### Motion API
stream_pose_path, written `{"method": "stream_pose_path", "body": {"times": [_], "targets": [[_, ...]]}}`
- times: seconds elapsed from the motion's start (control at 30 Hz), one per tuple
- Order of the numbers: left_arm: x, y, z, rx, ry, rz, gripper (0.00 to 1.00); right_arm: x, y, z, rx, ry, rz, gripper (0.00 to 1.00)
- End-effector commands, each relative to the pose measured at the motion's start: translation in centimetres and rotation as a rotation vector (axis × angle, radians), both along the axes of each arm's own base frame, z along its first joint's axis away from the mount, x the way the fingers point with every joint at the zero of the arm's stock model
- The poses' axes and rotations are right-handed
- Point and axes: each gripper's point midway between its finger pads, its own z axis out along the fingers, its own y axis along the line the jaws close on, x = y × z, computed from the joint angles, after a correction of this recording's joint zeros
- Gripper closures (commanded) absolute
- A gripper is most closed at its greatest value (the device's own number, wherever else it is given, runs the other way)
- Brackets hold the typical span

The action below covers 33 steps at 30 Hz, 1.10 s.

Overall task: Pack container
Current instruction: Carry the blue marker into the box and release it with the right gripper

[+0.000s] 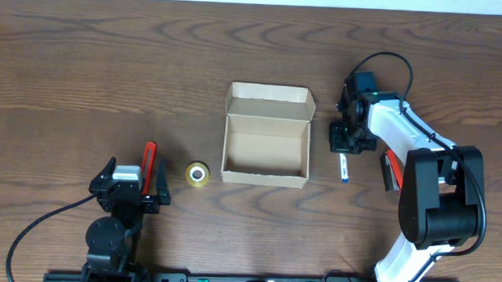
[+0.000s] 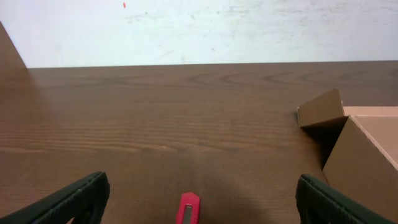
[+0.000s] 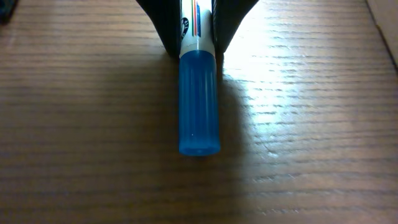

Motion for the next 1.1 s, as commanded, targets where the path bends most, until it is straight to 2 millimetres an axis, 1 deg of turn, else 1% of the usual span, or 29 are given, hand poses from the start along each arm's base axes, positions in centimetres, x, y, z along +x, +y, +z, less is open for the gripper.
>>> {"method": "stream_pose_path", "body": {"times": [0.0,0.1,0.17,0.27,0.37,0.47,0.6,0.7,0.77,0.93,1.0,1.07], "targets": [[0.0,0.0,-1.5,-0.009,0.033,0.001,0.05,2.6,0.6,4.4,0.04,-0.129,0.004,0.99],[0.0,0.0,-1.5,-0.009,0.034,0.001,0.05,4.1,1.8,9.0,0.084,-0.265,0.103,0.99],[0.0,0.0,-1.5,-0.009,0.033,0.001,0.05,4.3,3.2,11.6,0.125,-0.337,0.194,0.99],[0.0,0.0,-1.5,-0.009,0.033,0.001,0.05,3.3,4.9,14.1,0.159,-0.392,0.295,0.99],[0.0,0.0,-1.5,-0.01,0.034,-0.001,0.05,1.9,7.0,15.5,0.199,-0.406,0.394,0.99],[0.0,-0.4,-1.5,-0.014,0.034,-0.022,0.05,-0.1,9.9,16.2,0.257,-0.403,0.564,0.99],[0.0,-0.7,-1.6,-0.017,0.035,-0.036,0.05,-3.2,13.4,16.0,0.293,-0.375,0.853,0.98],[0.0,-0.8,-1.6,-0.018,0.036,-0.043,0.05,-5.6,15.3,15.6,0.282,-0.358,1.105,0.99],[0.0,-0.8,-1.6,-0.018,0.036,-0.043,0.05,-6.7,16.1,15.4,0.258,-0.359,1.243,0.99],[0.0,-0.8,-1.6,-0.018,0.035,-0.044,0.05,-7.6,17.3,15.4,0.219,-0.382,1.43,0.99],[0.0,-0.8,-1.5,-0.018,0.035,-0.044,0.05,-7.7,17.6,15.3,0.213,-0.384,1.456,0.99],[0.0,-0.9,-1.6,-0.022,0.036,-0.051,0.05,-7.3,17.5,15.0,0.19,-0.383,1.458,0.99]]}}
